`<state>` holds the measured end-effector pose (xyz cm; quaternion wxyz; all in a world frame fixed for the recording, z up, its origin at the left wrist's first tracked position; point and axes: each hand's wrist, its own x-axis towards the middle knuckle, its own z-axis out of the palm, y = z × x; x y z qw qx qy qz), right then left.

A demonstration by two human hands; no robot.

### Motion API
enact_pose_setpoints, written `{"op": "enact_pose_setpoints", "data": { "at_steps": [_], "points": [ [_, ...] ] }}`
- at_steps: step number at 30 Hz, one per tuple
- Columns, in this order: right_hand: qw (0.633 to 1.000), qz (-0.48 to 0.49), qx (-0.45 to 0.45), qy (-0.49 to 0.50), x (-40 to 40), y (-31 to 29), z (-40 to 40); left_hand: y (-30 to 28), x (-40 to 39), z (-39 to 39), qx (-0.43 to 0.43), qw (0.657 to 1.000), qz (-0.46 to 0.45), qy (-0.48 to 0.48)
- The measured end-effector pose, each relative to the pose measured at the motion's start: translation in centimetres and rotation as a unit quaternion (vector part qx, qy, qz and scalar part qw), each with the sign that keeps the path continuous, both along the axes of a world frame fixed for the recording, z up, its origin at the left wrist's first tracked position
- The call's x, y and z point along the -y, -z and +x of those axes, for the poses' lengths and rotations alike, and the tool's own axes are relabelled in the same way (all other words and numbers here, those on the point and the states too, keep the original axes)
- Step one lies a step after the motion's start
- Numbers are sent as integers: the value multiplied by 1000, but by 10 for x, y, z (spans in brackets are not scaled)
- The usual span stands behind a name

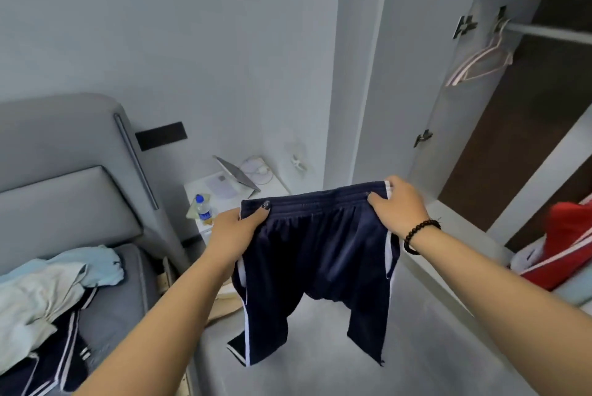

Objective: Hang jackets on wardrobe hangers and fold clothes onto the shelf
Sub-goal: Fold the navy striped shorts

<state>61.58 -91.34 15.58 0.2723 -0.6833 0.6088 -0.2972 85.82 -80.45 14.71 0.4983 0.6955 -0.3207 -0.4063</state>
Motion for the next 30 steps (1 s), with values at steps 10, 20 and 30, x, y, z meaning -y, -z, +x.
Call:
{"op": "enact_pose_setpoints", "data": {
  "at_steps": [10,20,30],
  "points": [
    [954,72,258,-136,-91,-35,36,-18,-66,-54,-207,967,-143,46],
    [953,60,49,-293,-124,-52,18,-21,-87,-62,-148,965,-192,97],
    [960,-87,37,-262,-123,-63,16,-23,-89,-58,-119,939,-208,249]
  ]
}}
